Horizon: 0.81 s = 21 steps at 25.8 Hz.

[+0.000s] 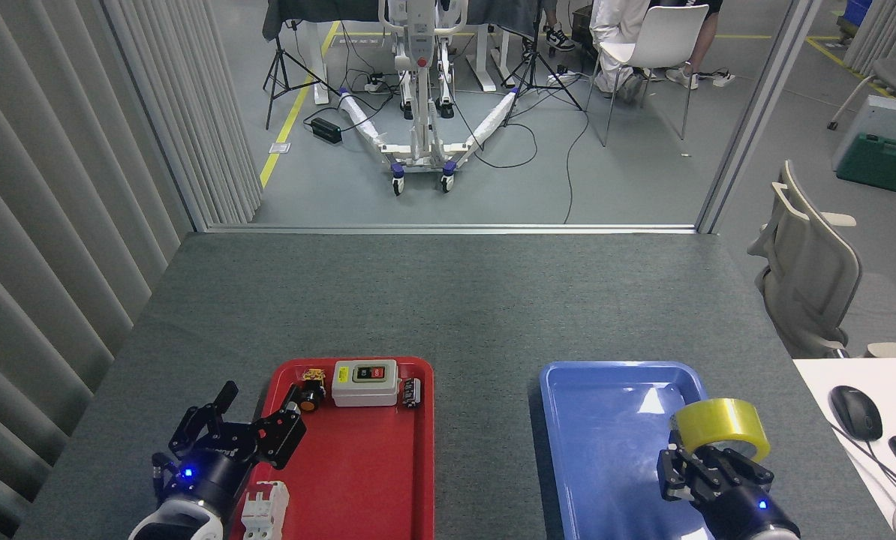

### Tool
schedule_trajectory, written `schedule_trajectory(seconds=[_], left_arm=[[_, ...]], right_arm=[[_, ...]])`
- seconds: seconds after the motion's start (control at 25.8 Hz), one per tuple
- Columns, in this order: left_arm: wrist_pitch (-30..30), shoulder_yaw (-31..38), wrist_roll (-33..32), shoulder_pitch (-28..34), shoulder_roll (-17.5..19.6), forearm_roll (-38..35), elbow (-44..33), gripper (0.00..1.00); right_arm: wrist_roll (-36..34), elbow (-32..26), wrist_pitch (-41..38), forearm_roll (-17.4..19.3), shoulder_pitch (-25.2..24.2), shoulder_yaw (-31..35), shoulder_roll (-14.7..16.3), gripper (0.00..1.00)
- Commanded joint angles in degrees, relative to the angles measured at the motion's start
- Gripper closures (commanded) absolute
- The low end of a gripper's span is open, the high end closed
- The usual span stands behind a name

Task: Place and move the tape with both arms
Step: 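Withdraw the left gripper and reach the right gripper to the tape, then push the tape with the right gripper farther into the blue tray, laying it flat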

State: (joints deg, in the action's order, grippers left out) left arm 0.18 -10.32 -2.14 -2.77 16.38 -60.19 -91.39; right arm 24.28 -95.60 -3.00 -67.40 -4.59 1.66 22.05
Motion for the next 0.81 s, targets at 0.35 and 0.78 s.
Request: schedule_trajectory(seconds=[0.35,0.78], left_arm=[[-0.09,0.91,-1.11,-1.09,-0.21,7.28,6.31,0.00],[-8.26,-5.50,-1.02,-0.13,2.34,7.28,4.65,0.00]], right_arm=[[24.32,-3.19,2.91,1.13,4.85,-0.61,-1.83,0.73],[52.89,-1.08,7.65,7.55,13.64,-3.15,-1.74,1.00]])
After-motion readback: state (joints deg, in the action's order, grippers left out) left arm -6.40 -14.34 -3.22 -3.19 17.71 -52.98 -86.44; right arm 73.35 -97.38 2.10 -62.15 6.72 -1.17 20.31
